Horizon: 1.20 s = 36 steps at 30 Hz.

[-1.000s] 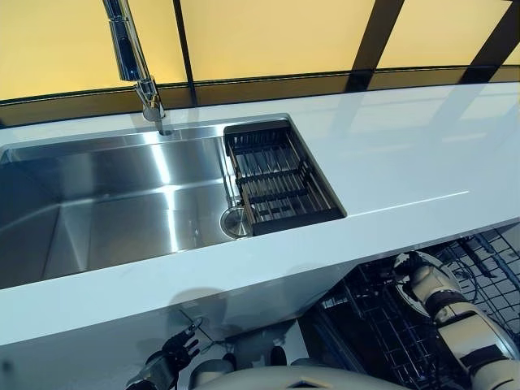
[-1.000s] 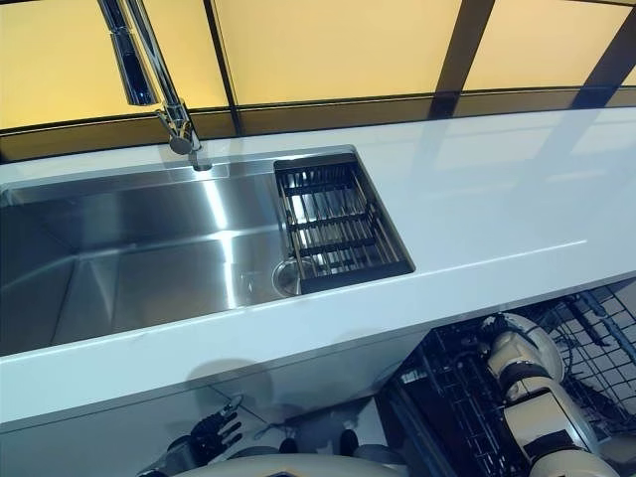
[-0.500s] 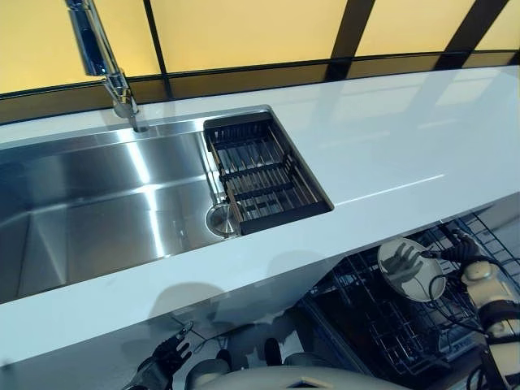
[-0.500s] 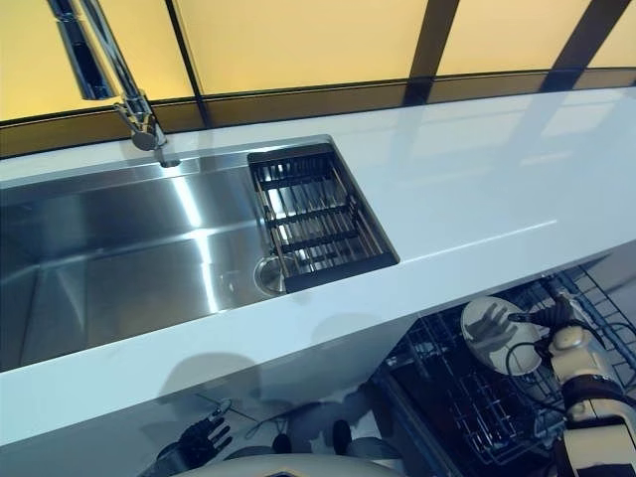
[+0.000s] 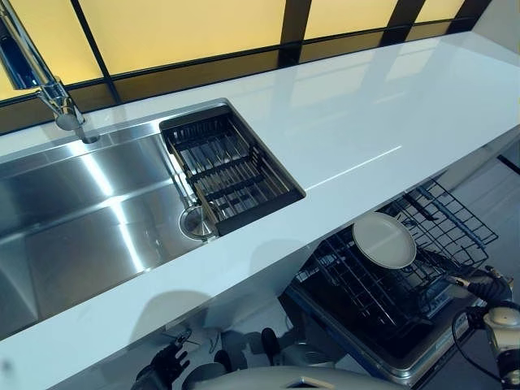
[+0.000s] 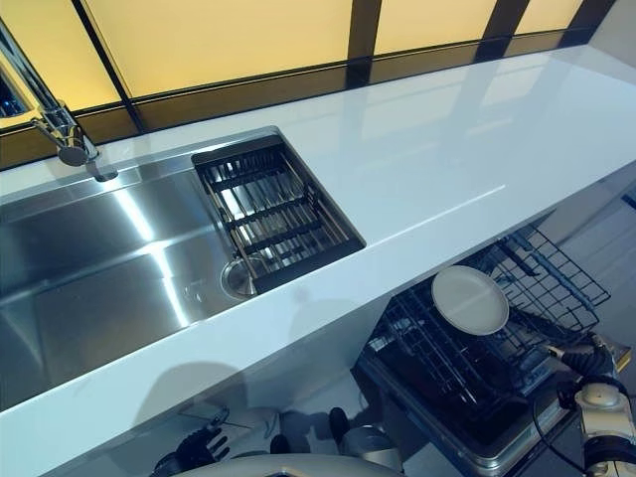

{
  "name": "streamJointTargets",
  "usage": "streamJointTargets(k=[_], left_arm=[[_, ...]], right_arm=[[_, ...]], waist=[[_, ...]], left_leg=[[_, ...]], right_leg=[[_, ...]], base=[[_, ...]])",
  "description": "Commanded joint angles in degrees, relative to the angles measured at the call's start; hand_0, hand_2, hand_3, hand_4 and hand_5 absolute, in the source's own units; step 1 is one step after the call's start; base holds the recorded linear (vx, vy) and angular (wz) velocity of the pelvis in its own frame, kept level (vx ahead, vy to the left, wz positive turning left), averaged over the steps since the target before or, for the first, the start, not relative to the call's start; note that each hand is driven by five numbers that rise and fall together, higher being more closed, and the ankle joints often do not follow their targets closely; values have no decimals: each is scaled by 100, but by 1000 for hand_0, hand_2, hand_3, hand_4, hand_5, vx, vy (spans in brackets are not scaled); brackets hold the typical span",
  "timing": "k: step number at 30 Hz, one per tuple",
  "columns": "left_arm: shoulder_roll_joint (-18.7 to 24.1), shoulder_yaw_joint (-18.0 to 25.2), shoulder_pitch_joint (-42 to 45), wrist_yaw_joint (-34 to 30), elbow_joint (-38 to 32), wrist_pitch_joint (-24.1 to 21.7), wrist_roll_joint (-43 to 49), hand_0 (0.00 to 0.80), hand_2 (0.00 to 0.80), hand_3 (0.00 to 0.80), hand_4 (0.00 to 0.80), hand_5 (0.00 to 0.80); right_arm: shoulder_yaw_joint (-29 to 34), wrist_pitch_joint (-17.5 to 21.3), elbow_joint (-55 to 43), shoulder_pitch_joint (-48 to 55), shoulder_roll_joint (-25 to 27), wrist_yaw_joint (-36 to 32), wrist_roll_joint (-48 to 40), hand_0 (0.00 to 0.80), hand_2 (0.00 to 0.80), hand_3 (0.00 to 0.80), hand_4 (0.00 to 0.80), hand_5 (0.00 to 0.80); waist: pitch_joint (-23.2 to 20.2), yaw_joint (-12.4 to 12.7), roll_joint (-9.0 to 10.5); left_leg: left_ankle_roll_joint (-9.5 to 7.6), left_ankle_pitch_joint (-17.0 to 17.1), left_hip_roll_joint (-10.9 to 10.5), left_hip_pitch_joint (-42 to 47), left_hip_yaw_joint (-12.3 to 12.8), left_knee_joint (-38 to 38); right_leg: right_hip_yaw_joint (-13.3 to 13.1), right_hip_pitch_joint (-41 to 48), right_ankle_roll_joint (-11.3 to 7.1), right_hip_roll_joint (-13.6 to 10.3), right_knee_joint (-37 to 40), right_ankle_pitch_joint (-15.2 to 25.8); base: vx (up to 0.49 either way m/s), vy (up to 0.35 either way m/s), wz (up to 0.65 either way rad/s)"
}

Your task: Take plates into dishwasher

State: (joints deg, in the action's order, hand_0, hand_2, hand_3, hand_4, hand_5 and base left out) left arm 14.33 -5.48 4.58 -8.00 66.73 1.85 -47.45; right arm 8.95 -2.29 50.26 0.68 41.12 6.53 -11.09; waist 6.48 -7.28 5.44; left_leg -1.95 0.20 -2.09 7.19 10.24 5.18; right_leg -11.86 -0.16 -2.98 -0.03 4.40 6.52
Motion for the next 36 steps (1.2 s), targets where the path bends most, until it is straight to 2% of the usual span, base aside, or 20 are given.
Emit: streamJointTargets(k=[1,3,5,8,10,11,13,15,19,25,32,36], left_arm=[[91,95,-885,-282,-54,-639,-31,0,0,0,0,0],[176,111,-821,-292,-42,-670,-164,0,0,0,0,0],[280,154,-810,-398,88,-675,-240,0,0,0,0,0],[324,280,-858,-437,202,-681,-319,0,0,0,0,0],[349,372,-956,-489,286,-644,-324,0,0,0,0,0],[334,400,-993,-522,330,-660,-303,0,0,0,0,0],[272,463,-1071,-508,341,-760,-425,0,0,0,0,0],[244,501,-1131,-466,290,-745,-515,0,0,0,0,0],[199,488,-1156,-499,142,-707,-610,0,0,0,0,0],[155,585,-1083,-595,86,-761,-770,0,0,0,0,0],[216,692,-1045,-542,-12,-706,-737,0,0,0,0,0],[275,699,-1024,-474,-5,-654,-706,0,0,0,0,0]], right_arm=[[278,334,220,-454,75,-267,-713,0,0,0,0,0],[335,341,504,-614,-13,-461,-1081,0,0,0,0,0],[334,466,1038,-922,-130,-630,-1687,0,0,0,0,0],[315,421,1261,-1165,-249,-821,-2214,0,0,0,0,0],[333,576,1524,-1361,-388,-795,-2631,0,0,0,0,0],[354,632,1641,-1444,-426,-768,-2747,0,0,0,0,0],[351,613,1748,-1660,-435,-692,-2650,0,0,0,0,0],[328,551,1782,-1768,-395,-692,-2680,0,0,0,0,0],[419,406,1776,-1704,-373,-844,-3016,0,0,0,0,0],[628,395,1895,-1533,-440,-951,-3276,0,0,0,0,0],[706,420,2000,-1512,-525,-455,-3187,0,0,0,0,0],[806,402,2007,-1457,-330,-49,-3082,0,0,0,0,0]], waist=[[73,-44,-78],[104,67,-155],[67,280,-349],[-30,477,-408],[-122,665,-290],[-147,767,-220],[-135,986,-130],[-123,1075,-105],[-118,1093,-77],[-102,1070,-128],[-108,1069,-280],[-115,1020,-327]], left_leg=[[-37,-479,-106,143,-13,-298],[-76,-403,-49,146,183,-255],[-141,-281,32,14,259,-270],[-178,-284,58,-203,223,-425],[-182,-367,-4,-508,158,-784],[-160,-401,-18,-671,146,-954],[-42,-396,74,-997,301,-1196],[47,-308,147,-1150,335,-1234],[134,-119,227,-1249,252,-1109],[213,43,236,-1068,116,-757],[278,232,189,-935,-102,-420],[292,301,163,-868,-183,-274]], right_leg=[[477,-372,-635,-287,-583,509],[854,-386,-592,-299,-1119,319],[1136,-258,-424,-271,-1907,-195],[1208,-80,-334,-308,-2150,-399],[1155,367,-289,-363,-1712,-609],[1213,561,-255,-423,-1444,-712],[1412,950,-186,-490,-816,-974],[1427,1042,-186,-487,-613,-974],[1322,1072,-115,-349,-536,-1030],[1404,991,-4,-209,-617,-1097],[1417,945,98,-41,-644,-1139],[1391,959,118,14,-629,-1141]], base=[[-104,13,-33],[-178,17,-55],[-252,0,-73],[-200,-91,-48],[-158,-184,-30],[-137,-182,-30],[-174,-213,-58],[-142,-192,-23],[-115,-182,2],[-60,-138,13],[-80,-98,19],[-55,-8,9]])
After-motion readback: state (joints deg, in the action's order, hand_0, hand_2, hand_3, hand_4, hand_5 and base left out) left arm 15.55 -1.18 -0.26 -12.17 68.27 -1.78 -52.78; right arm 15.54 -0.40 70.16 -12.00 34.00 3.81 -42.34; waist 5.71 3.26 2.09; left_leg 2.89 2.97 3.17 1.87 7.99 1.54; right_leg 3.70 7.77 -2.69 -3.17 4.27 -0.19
